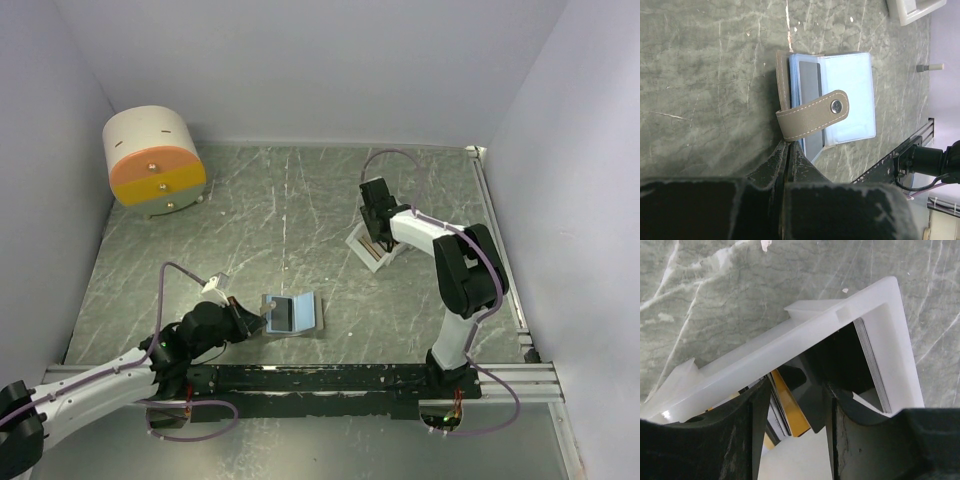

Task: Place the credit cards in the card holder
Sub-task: Pick up the credit card from the storage box.

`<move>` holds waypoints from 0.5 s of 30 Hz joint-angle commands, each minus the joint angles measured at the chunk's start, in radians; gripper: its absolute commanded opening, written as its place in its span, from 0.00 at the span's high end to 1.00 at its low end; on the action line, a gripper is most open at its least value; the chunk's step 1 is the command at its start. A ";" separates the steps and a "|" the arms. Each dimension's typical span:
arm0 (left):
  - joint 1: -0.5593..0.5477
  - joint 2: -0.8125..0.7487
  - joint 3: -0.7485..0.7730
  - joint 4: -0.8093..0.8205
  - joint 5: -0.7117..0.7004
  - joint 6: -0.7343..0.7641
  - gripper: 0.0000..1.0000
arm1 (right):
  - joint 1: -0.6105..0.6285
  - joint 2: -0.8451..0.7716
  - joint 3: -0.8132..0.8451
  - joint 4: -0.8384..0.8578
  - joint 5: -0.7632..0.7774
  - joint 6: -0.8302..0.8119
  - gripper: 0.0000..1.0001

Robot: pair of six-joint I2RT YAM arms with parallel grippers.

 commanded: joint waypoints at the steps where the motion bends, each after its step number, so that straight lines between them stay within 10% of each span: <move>1: -0.004 -0.025 0.015 -0.024 0.005 0.010 0.93 | -0.033 0.022 -0.004 0.055 -0.063 -0.011 0.54; 15: -0.005 0.005 0.010 0.011 0.011 0.002 0.93 | -0.035 -0.020 -0.004 0.003 -0.136 -0.004 0.76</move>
